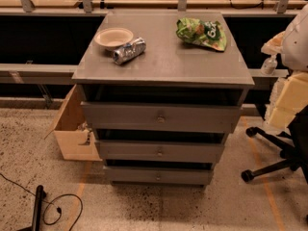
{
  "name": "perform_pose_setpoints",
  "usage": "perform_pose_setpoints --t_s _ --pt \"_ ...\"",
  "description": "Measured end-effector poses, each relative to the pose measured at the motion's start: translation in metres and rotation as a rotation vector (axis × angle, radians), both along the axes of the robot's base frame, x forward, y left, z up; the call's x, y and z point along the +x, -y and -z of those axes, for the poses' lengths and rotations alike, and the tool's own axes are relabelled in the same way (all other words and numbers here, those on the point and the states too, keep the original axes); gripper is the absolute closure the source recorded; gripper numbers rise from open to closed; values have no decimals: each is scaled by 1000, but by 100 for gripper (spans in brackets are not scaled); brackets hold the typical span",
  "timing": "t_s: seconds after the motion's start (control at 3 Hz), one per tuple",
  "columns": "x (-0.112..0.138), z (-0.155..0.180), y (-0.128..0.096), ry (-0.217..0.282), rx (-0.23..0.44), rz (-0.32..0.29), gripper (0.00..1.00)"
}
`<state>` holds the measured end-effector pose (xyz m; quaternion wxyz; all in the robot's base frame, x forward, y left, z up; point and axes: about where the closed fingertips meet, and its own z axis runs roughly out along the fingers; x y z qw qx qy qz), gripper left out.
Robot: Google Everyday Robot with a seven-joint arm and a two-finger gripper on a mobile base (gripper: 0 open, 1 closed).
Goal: Move green rice chip bag near redbull can
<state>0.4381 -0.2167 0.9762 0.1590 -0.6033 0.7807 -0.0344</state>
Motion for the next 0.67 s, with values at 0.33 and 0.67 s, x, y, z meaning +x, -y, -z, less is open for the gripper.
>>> perform_pose_setpoints --t_s 0.33,0.67 --pt "0 0 0 0 0 0 0" --pt "20 -1 -3 43 90 -19 0"
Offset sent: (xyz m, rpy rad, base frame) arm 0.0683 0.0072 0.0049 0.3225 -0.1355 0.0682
